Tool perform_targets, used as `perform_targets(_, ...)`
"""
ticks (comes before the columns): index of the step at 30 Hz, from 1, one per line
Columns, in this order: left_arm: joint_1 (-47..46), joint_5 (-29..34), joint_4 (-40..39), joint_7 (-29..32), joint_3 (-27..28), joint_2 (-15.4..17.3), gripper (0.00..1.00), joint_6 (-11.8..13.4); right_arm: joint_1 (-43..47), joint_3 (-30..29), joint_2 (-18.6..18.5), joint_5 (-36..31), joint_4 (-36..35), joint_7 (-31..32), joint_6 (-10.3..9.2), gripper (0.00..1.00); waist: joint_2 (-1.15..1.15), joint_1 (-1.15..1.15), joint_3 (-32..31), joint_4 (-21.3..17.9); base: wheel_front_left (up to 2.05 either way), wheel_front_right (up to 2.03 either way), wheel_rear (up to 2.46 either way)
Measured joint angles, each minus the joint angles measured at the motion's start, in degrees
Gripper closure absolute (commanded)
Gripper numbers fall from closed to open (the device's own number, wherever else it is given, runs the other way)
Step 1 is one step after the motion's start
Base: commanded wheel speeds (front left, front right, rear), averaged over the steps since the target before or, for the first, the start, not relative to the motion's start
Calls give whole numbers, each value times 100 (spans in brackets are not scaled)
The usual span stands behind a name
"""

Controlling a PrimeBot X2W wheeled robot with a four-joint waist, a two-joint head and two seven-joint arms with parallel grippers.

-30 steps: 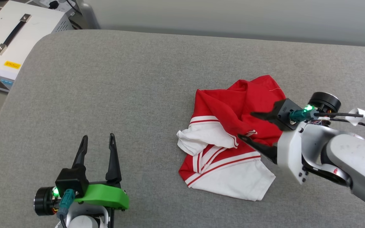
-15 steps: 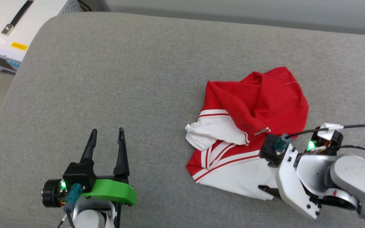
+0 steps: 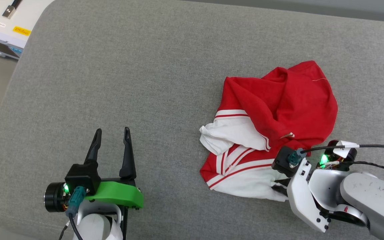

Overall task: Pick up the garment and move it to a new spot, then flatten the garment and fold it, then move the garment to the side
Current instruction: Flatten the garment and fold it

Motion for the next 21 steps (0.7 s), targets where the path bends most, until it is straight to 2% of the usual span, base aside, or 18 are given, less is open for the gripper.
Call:
perform_targets(5, 52, 24, 35, 0, 99, -1, 0, -5, -5, -93, -45, 38, -90, -755, 4, 100, 0, 0, -218, -70, 0, 0, 0)
perform_targets(9, 227, 74, 20, 0, 208, 0, 0, -14, 139, -671, -458, 102, -439, -1120, 4, 100, 0, 0, -479, -205, 0, 0, 0)
perform_targets(16, 399, 188, -42, 0, 292, -1, 0, -57, 1113, -1840, -1234, 315, -600, -1213, 3, 100, 0, 0, -759, -584, 0, 0, 0)
perform_targets(21, 402, 216, -54, 0, 304, -1, 0, -68, 1864, -2482, -1403, 499, -136, -1203, 3, 100, 0, 0, -835, -803, 0, 0, 0)
